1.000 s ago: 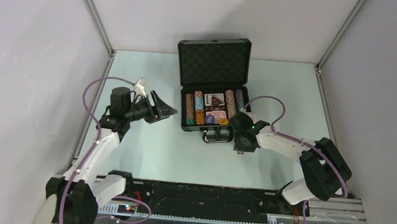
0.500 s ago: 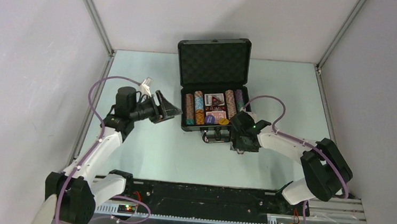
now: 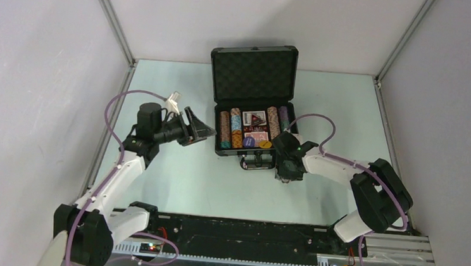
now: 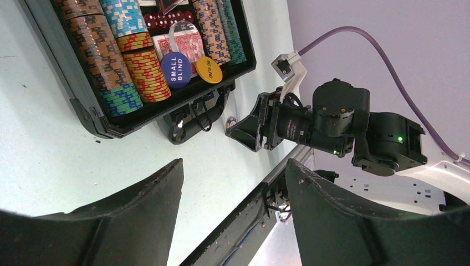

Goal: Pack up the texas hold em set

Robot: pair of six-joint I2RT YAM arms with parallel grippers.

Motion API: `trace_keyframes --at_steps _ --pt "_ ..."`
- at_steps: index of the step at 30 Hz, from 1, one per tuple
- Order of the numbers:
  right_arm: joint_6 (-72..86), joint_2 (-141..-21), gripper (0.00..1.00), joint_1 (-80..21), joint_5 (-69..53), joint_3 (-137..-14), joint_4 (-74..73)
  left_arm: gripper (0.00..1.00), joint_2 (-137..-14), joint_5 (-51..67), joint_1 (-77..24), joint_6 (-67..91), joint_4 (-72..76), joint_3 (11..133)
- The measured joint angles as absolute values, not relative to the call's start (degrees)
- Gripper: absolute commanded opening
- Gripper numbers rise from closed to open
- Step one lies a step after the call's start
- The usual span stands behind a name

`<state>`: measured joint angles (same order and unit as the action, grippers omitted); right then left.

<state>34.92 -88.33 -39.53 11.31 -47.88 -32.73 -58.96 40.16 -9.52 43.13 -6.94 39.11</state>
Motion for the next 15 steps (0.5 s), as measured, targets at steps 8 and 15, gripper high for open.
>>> trace_keyframes --at_steps 8,15 --pt "34.9 -88.8 0.46 -39.9 11.4 -48.3 -32.7 0.72 -59.0 40.2 -9.5 43.1 -6.9 39.1" --pt "34.7 -89.0 0.40 -40.0 11.4 -48.5 -32.8 0.72 -59.0 40.0 -9.6 43.2 -6.9 39.1"
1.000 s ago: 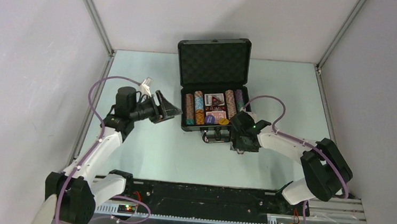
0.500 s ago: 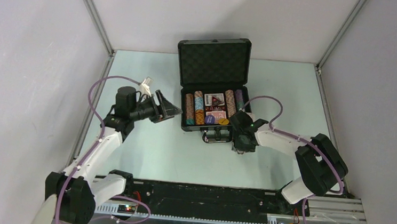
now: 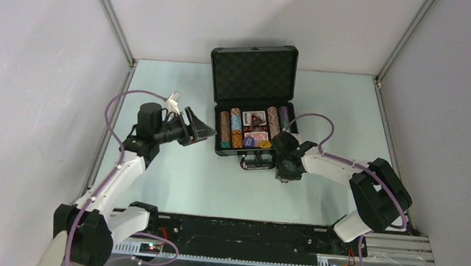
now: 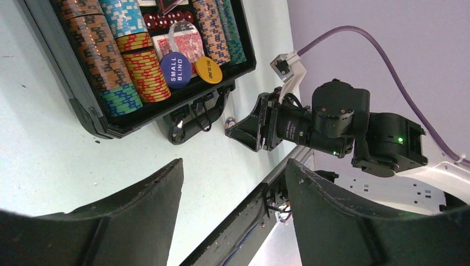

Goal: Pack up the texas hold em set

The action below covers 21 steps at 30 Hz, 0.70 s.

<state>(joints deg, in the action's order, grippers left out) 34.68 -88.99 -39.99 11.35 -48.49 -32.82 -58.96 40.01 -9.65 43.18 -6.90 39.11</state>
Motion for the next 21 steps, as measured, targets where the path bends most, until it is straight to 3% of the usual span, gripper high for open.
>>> trace_keyframes --at_steps 15,21 --pt "31.1 -85.8 0.40 -40.3 11.1 -48.5 -32.8 0.72 -61.7 37.7 -14.6 46.0 -2.7 38.9" --pt "29.8 -83.7 0.49 -40.4 11.0 -48.5 -32.8 0.72 -65.2 37.7 -15.7 48.3 1.0 38.2"
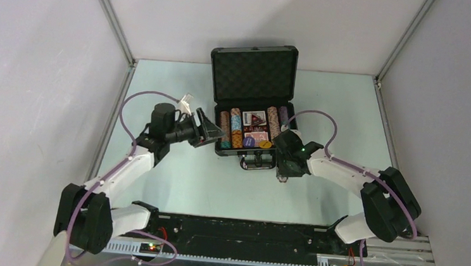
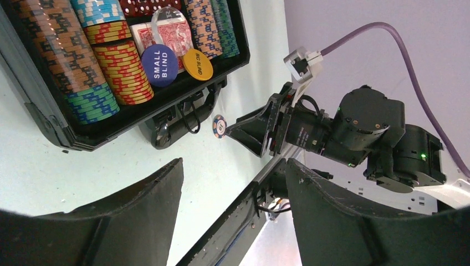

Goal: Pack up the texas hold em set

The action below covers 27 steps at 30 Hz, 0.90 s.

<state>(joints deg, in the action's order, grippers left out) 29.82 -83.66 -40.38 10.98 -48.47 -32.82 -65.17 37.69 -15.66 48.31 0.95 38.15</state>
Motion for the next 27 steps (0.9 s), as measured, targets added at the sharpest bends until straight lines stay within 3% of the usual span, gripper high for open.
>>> trace_keyframes --at_steps 3,7,15,22,27 --pt "29.3 -83.7 0.61 -40.3 10.6 -48.5 -33.0 0.72 -65.7 37.7 -16.1 49.1 1.8 38.2" --pt "28.7 -84.3 0.66 -40.3 9.8 -48.5 -33.0 0.72 -65.7 37.7 -16.3 49.5 2.8 38.2" --pt "28.7 -89.1 0.66 -40.2 8.2 -48.9 -32.4 0.72 -65.7 37.7 -16.4 49.6 3.4 38.1" --pt "28.7 -90.2 0.56 -40.1 8.4 -49.8 -32.7 0.72 -65.7 37.7 -16.4 49.6 3.7 37.6" --pt "28.7 -90.6 0.54 -40.0 8.8 -50.2 -32.8 0.72 -65.7 37.7 -16.4 49.5 3.7 37.4"
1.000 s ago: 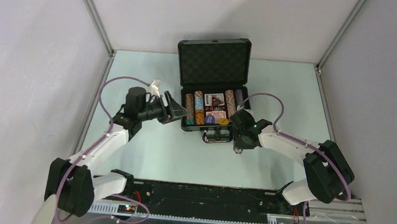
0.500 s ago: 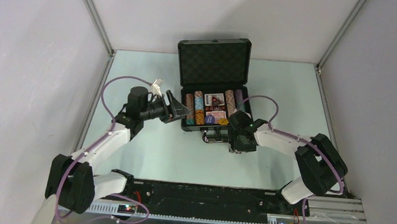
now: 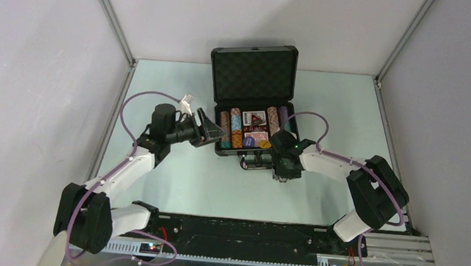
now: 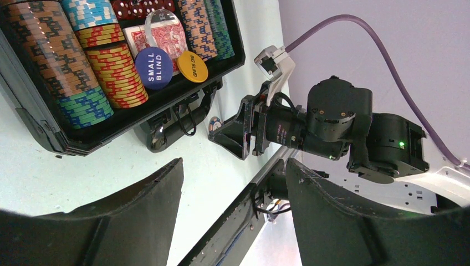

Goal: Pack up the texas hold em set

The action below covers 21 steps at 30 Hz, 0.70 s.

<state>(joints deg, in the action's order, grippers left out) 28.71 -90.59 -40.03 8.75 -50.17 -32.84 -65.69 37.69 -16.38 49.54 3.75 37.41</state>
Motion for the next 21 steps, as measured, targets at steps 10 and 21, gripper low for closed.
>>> trace_keyframes --at_steps 10,21 --pt "28.8 -91.3 0.46 -40.3 8.9 -50.9 -33.4 0.72 -65.7 37.7 -16.4 49.6 3.7 37.4" --pt "28.9 -91.4 0.41 -40.5 9.1 -51.2 -33.5 0.72 -65.7 37.7 -16.4 49.6 3.7 37.4"
